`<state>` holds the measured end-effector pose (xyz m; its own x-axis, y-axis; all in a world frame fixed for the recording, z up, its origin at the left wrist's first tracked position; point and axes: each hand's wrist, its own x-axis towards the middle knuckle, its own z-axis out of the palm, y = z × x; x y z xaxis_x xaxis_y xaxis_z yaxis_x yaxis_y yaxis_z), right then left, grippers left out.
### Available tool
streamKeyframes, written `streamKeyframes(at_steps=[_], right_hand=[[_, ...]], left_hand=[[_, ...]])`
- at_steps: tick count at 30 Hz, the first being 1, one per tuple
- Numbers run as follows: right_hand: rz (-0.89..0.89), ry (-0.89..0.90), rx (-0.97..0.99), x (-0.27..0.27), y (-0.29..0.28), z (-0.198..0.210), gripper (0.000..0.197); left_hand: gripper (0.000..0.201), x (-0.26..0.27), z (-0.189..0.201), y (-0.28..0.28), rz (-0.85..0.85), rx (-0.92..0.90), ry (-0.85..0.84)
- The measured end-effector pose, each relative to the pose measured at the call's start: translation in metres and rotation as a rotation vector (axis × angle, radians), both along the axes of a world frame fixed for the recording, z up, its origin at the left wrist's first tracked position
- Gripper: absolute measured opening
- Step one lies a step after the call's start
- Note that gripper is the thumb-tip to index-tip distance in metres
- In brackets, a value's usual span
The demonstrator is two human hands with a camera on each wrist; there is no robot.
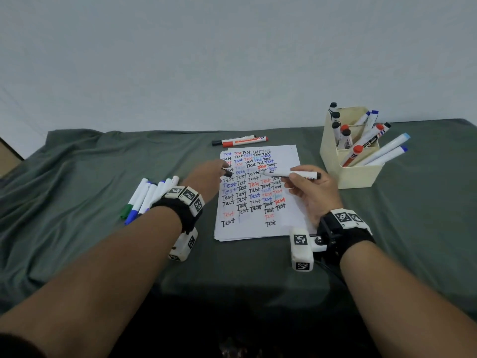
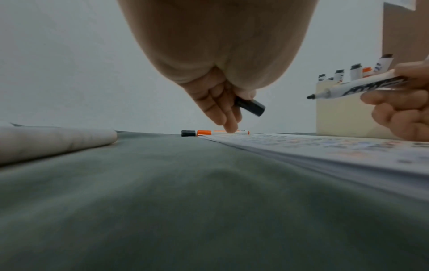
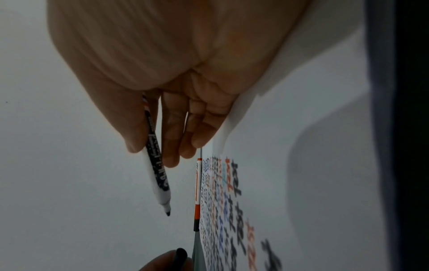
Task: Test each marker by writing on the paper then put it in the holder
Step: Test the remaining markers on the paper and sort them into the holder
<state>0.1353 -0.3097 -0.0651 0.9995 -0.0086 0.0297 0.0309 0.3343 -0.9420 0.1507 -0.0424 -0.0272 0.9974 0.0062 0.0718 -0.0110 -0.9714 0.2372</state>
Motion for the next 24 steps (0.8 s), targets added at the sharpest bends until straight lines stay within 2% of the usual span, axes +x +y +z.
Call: streamKeyframes(at_steps=[9,16,24], right_hand=[[0.045,-0.022,-0.108,-0.002,0.0,-0.001,0.017],[0.108,-0.089,-0.099,-0.005,0.002,-0.001,0.017],[0.145,-0.096,-0.311,-0.004,0.003,-0.001,0.022]], left_hand=[[0.016,-0.01,-0.003,-0.006,-0.109,-0.246,0.013],[0.014,-0.016,0.0,-0.011,-0.223,-0.25,0.067],[0.015,-0.021,0.006,-0.023,-0.292,-0.191,0.154]])
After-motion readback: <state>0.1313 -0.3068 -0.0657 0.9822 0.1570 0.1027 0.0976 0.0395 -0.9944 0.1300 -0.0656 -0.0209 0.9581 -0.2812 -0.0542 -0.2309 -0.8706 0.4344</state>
